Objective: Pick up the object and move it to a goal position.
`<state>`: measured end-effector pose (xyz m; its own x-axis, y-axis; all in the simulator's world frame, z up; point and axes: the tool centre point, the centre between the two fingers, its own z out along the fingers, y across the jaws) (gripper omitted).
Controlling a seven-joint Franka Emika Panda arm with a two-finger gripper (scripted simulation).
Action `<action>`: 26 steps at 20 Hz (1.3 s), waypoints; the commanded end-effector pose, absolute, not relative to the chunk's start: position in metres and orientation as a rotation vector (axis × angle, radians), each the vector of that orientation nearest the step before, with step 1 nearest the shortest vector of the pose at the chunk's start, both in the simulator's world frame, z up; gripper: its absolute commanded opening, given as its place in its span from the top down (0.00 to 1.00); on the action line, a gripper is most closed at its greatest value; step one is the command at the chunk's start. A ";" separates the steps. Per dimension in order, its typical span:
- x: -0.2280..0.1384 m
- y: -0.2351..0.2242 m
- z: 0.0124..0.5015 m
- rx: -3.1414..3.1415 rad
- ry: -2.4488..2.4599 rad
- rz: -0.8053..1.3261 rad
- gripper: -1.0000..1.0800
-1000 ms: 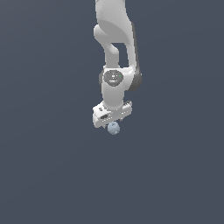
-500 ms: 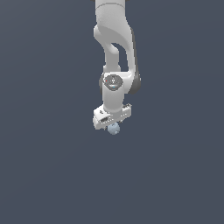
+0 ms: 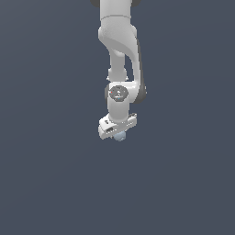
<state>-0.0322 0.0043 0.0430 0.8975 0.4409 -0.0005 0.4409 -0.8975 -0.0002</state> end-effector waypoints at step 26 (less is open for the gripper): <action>-0.019 0.034 0.119 -3.060 -0.713 0.000 1.00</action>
<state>-0.0210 0.0287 0.1062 0.8974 0.4412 -0.0005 0.4412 -0.8974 0.0002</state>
